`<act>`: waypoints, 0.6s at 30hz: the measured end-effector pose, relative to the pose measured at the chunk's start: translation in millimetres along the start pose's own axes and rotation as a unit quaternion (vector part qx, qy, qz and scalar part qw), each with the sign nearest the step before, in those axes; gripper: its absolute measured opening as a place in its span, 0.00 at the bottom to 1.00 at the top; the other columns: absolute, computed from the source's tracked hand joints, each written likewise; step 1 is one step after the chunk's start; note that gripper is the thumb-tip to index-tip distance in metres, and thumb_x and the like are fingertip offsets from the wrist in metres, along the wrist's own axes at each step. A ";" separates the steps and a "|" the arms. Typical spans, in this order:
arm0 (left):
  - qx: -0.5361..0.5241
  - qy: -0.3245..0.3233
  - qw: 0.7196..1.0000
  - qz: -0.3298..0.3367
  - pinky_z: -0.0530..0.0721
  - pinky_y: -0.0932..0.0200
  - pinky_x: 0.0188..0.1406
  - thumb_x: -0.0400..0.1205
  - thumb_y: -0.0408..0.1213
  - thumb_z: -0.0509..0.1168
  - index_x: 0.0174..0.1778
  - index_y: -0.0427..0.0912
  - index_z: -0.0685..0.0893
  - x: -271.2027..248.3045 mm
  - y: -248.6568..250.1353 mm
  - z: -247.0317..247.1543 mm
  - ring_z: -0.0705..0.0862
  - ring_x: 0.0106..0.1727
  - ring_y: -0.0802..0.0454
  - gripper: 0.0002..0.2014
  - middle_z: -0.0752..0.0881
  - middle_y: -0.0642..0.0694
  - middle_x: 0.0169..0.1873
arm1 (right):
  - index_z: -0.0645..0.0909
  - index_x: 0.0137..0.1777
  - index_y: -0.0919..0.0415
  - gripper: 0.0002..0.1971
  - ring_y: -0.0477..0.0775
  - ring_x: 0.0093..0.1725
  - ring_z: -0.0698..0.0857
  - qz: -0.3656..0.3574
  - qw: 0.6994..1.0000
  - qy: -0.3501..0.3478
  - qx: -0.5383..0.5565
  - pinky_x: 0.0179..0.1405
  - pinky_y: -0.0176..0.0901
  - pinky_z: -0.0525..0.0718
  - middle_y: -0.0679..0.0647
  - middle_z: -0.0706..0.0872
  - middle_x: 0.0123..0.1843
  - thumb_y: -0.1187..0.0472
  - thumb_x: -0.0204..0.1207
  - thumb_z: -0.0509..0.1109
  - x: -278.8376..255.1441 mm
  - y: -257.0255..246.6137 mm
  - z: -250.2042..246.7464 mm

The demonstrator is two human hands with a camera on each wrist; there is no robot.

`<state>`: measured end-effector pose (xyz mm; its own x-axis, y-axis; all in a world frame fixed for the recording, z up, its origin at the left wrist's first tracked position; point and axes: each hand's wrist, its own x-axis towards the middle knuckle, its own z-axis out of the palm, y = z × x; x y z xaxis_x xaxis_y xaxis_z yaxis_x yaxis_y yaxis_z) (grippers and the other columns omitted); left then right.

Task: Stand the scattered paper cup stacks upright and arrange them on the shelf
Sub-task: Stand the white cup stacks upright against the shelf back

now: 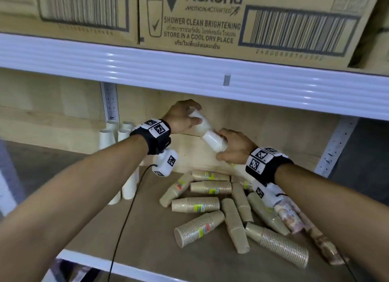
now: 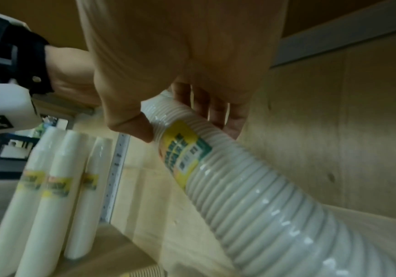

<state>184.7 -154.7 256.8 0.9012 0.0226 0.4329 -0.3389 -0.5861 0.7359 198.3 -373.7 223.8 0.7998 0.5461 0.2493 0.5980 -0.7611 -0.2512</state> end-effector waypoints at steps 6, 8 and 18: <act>0.008 0.037 0.998 -0.053 0.87 0.54 0.57 0.79 0.35 0.73 0.66 0.38 0.82 -16.7 28.6 -51.1 0.85 0.58 0.49 0.19 0.85 0.45 0.59 | 0.75 0.56 0.52 0.27 0.53 0.46 0.86 -0.018 0.998 0.025 0.050 0.44 0.47 0.86 0.49 0.85 0.49 0.50 0.58 0.79 5.3 -36.5 -20.4; 0.056 0.033 0.996 -0.063 0.86 0.47 0.62 0.79 0.39 0.73 0.67 0.39 0.81 -23.9 32.0 -69.3 0.84 0.61 0.46 0.21 0.84 0.44 0.62 | 0.74 0.56 0.53 0.26 0.54 0.47 0.85 -0.022 0.998 0.025 0.052 0.44 0.46 0.84 0.50 0.85 0.50 0.51 0.59 0.79 11.2 -51.1 -20.9; 0.217 -0.024 0.966 -0.141 0.92 0.49 0.44 0.76 0.40 0.75 0.64 0.50 0.81 -76.8 20.2 -145.0 0.89 0.46 0.44 0.20 0.85 0.42 0.55 | 0.76 0.56 0.57 0.24 0.56 0.50 0.86 -0.046 0.991 -0.004 0.126 0.51 0.50 0.86 0.54 0.85 0.53 0.53 0.63 0.79 50.5 -131.3 24.1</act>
<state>69.4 -50.9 313.9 0.9563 0.1989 0.2145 0.0572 -0.8463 0.5296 161.5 -237.8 246.9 0.7405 0.6129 0.2756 0.6624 -0.5963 -0.4535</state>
